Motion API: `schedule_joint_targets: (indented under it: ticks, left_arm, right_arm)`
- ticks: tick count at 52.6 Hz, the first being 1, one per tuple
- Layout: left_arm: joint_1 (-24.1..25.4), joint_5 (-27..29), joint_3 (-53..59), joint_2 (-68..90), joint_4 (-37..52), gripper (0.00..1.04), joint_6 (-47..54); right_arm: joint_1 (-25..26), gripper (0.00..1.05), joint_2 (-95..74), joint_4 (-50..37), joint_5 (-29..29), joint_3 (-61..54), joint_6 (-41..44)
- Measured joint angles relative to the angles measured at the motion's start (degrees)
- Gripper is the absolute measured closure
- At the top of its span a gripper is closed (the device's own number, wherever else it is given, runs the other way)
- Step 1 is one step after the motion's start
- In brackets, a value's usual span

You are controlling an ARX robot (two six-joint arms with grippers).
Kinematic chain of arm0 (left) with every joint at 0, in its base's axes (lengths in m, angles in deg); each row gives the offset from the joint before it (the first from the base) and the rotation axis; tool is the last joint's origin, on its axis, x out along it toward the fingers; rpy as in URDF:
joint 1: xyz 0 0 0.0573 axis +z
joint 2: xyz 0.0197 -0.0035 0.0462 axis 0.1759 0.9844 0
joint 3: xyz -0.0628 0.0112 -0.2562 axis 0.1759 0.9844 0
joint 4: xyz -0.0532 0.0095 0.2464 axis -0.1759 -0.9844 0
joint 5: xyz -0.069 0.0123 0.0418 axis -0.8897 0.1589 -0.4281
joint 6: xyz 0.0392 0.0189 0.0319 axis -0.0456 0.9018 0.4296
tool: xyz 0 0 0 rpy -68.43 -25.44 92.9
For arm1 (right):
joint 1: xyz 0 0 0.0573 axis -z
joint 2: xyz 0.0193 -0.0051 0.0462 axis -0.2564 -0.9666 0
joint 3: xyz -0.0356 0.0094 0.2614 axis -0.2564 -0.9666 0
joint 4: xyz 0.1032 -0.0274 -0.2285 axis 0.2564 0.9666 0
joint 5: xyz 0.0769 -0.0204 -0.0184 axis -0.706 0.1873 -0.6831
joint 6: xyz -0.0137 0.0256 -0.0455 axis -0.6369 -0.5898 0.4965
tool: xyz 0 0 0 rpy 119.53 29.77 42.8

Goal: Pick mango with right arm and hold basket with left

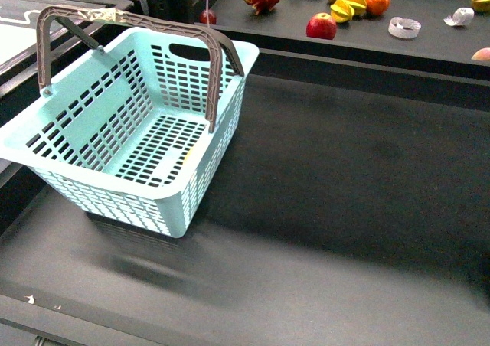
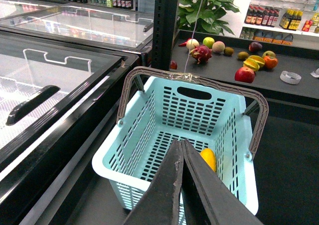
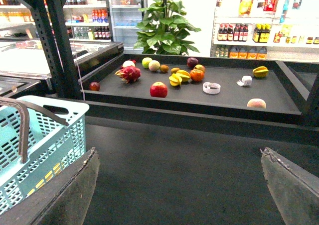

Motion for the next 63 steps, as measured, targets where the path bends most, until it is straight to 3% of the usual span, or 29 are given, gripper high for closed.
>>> schedule_joint_targets:
  ticks: [33, 58, 63]
  left_arm:
    - [0.0, 0.0, 0.0, -23.3, -21.6, 1.01, 0.1]
    - [0.0, 0.0, 0.0, -32.0, -30.2, 1.01, 0.1]
    - [0.0, 0.0, 0.0, -40.0, -39.6, 1.01, 0.1]
  right_arm:
    - [0.0, 0.08, 0.0, 0.0, 0.0, 0.0, 0.0]
    - [0.0, 0.08, 0.0, 0.0, 0.0, 0.0, 0.0]
    - [0.0, 0.08, 0.0, 0.0, 0.0, 0.0, 0.0]
